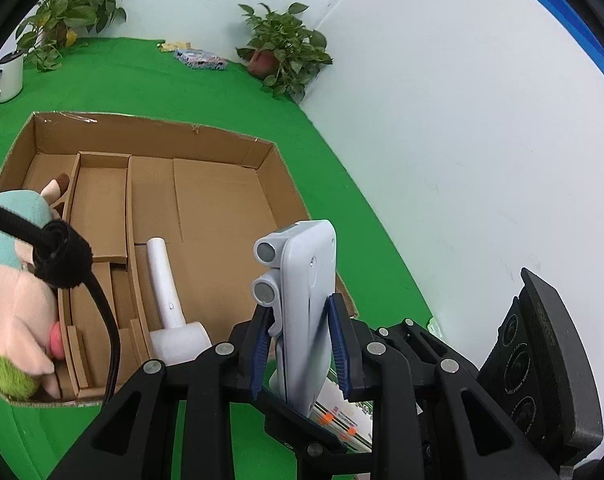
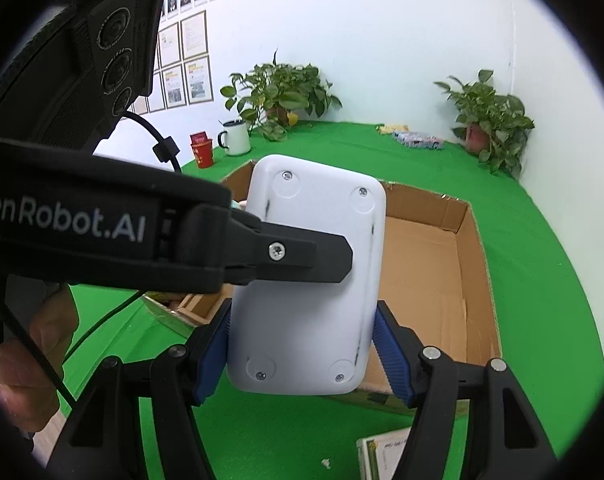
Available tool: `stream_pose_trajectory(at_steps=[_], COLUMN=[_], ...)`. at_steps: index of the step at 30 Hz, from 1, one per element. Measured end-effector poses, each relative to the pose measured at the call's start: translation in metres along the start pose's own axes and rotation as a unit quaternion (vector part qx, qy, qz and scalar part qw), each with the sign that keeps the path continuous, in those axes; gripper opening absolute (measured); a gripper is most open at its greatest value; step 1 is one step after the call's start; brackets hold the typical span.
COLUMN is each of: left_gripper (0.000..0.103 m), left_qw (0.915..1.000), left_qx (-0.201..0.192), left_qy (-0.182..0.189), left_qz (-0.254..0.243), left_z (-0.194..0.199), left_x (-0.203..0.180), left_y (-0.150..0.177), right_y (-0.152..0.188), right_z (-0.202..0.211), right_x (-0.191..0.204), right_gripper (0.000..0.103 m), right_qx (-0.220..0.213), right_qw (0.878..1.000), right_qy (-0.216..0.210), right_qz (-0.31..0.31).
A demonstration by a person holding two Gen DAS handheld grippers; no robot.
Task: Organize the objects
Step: 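Lift the white device with the left gripper and carry it over the box, then lower the white device into the box beside the hair dryer and release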
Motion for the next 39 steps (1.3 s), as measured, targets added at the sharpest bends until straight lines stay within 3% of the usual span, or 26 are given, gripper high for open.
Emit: stream_pose_trajectory(at_steps=[6,13,22,27,39], left_gripper=[0.025,0.025,0.025,0.022,0.026], left_qw=[0.9980,0.9916,0.9841,0.9827,0.9795], left_qx=[0.056,0.113,0.152,0.156,0.170], left_qy=[-0.005,-0.006,-0.020,-0.051,-0.091], left_qz=[0.031,0.064,0.090,0.086,0.059], left_z=[-0.047,-0.106,-0.140,-0.149,-0.155], left_x=[0.029,0.059,0.086,0.097,0.095], left_y=[-0.019,-0.015,-0.016,-0.021,-0.010], right_y=[0.001,0.023,0.043,0.057,0.060], right_z=[-0.037,-0.072,-0.106,-0.113,-0.099], right_x=[-0.021,-0.043,-0.056,-0.052,-0.057], right_gripper=[0.065,0.065,0.066,0.065,0.065], right_qx=[0.060,0.138,0.199,0.242,0.231], right_qw=[0.997,0.986,0.970,0.955,0.954], right_qy=[-0.034,-0.070,-0.105,-0.131,-0.152], right_qz=[-0.023,-0.055,-0.088,-0.108,-0.115])
Point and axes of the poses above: each gripper's, at about its wrist camera, not at the fingertips, and z roughly against the way its jaws point, x to its left, y to its underside, the point moved 9 cm from there along -z, roughly the way its jaws point, and after that the axes turned 5 degrees about x, right-handed, at the moved point
